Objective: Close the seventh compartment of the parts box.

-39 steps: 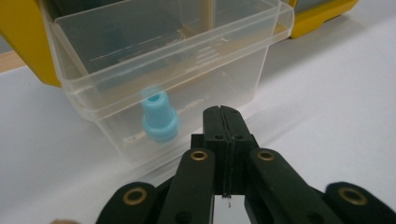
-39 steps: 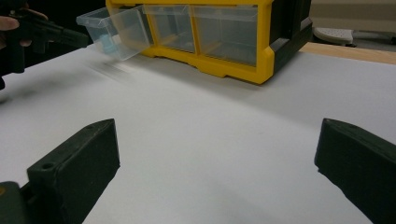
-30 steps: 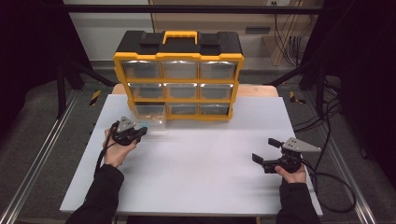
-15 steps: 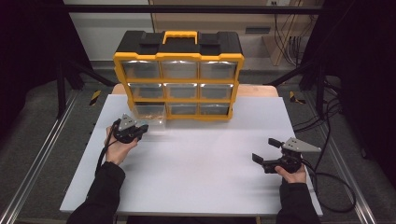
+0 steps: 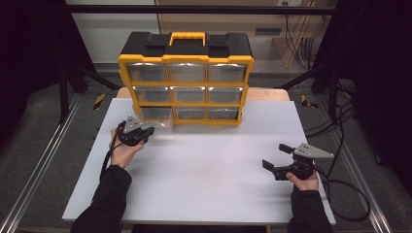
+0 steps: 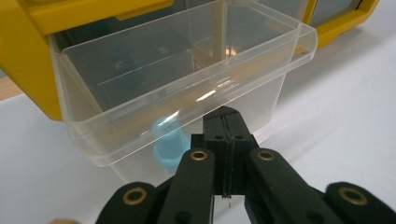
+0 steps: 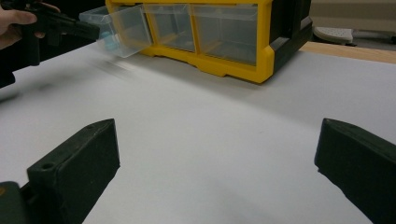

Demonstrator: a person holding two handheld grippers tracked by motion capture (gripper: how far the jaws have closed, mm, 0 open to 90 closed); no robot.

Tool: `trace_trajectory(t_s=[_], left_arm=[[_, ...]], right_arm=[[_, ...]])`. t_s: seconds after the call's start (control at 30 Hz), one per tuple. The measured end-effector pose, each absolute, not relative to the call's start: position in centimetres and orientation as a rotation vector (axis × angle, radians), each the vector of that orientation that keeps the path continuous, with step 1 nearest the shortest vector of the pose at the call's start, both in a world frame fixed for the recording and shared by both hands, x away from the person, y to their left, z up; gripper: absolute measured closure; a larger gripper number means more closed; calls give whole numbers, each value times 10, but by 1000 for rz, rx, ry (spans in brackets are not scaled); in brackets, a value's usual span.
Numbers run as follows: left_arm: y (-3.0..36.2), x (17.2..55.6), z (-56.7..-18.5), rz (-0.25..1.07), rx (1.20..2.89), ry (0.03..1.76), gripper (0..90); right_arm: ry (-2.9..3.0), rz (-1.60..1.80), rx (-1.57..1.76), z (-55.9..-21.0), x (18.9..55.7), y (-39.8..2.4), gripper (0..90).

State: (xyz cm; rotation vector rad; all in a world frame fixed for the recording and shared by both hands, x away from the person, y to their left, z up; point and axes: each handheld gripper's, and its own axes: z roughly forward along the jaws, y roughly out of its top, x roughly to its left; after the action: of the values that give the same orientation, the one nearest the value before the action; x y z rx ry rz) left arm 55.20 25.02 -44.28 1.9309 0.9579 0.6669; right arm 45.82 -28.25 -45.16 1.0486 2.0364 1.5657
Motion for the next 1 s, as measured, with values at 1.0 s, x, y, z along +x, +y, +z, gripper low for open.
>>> trace_trajectory(t_s=[1.0], left_arm=[[250, 573, -444, 707, 1931, 952, 896]], right_arm=[[2035, 1570, 1043, -452, 458, -283, 6]])
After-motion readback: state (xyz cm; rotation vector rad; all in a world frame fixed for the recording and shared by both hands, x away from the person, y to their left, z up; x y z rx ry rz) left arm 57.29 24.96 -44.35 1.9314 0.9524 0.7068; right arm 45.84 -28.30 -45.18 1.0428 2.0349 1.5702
